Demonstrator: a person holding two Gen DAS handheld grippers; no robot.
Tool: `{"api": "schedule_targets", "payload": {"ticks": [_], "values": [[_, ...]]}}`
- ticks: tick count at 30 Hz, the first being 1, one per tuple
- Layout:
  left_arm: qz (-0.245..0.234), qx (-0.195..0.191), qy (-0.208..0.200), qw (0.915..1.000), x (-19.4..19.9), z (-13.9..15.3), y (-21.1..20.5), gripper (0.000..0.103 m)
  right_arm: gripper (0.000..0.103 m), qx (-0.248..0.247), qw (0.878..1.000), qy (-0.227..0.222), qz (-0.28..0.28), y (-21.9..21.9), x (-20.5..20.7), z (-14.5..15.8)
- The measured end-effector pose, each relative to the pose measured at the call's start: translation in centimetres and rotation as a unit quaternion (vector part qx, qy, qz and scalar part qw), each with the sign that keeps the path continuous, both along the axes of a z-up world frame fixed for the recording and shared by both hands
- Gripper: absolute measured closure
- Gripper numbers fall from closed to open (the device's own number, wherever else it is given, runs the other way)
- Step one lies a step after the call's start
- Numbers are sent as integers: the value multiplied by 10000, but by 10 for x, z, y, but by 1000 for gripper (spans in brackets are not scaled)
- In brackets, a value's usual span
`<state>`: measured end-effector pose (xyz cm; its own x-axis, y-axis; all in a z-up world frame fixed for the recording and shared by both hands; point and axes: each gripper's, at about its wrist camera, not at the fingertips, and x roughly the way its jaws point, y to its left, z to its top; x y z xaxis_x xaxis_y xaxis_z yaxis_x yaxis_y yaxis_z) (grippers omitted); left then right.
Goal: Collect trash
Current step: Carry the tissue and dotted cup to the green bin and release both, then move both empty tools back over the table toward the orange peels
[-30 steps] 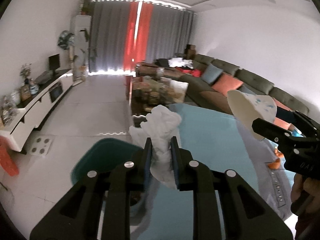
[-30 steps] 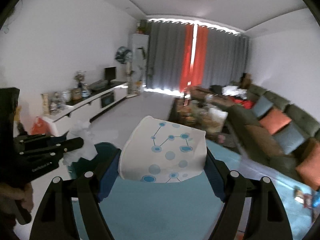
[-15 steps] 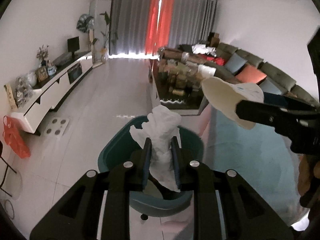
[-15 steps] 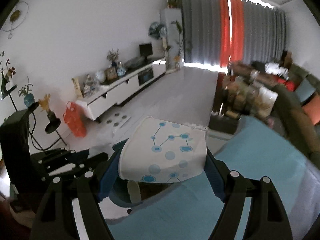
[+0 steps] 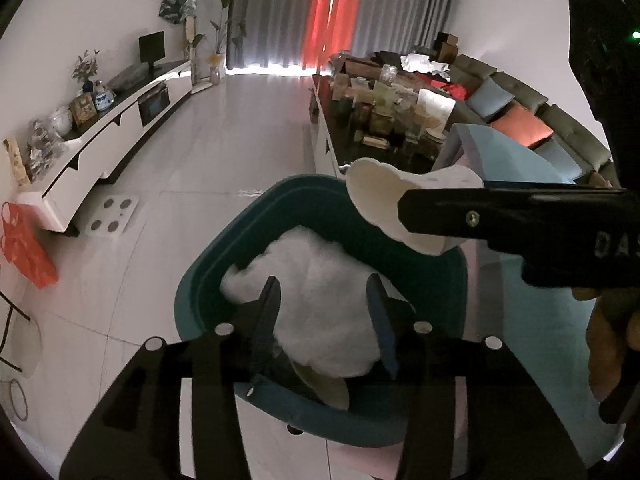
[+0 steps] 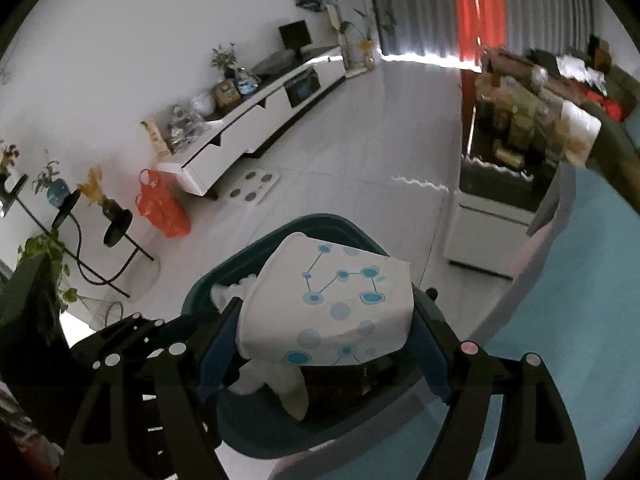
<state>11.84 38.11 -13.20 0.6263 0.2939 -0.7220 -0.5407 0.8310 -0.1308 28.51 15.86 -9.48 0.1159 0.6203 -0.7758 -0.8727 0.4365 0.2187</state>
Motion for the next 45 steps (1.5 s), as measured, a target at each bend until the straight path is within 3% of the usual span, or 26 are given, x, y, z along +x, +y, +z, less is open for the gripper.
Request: {"api": "schedule_targets", "payload": {"ticks": [3,12,22,27,35,45], "values": [[-1,-48,-8,10000,2,-7,7,47,22,7,9999,145,-36,3,3,-3],[67,35,-74,9999,-7,-10,8,43,16,212,9997,2,-118,-5,3,9],[256,236,-448,9984,-35,33,-4,37,10,536,9962,-570,-389,-48,2,39],[194,504,-725,9959,-40,65,-29,28,7,709,9930,-720,-615,-80,3,50],[-151,864,-1050,9906,-33,109,-82,6,7,978,9859,-934,-982,-142,1,65],[-728,1076,-1233,9838,-9,142,-159,6,7,1106,9671,-1434,-1786,-254,-8,69]]}}
